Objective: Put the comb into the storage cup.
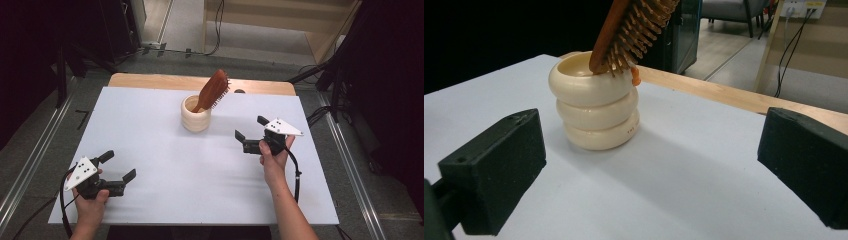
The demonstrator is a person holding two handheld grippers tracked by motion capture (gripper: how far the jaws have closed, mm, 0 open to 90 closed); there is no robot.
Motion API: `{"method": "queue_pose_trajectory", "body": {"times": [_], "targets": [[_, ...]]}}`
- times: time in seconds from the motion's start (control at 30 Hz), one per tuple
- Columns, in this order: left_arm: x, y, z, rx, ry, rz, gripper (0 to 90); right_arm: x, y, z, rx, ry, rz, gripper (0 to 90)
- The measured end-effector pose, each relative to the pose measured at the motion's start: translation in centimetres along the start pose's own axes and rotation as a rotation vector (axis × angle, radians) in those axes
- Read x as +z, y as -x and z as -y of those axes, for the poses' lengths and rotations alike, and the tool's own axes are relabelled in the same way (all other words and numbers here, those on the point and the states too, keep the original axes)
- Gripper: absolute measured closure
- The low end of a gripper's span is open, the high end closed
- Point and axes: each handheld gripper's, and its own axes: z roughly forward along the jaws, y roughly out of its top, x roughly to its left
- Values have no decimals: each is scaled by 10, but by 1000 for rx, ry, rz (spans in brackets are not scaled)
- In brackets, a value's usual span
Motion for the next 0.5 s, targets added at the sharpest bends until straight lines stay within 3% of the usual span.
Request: {"method": "queue_pose_trajectory", "body": {"times": [0.5], "targets": [[0,0,0,3,0,-1,0,-31,7,19,-2,2,24,0]]}}
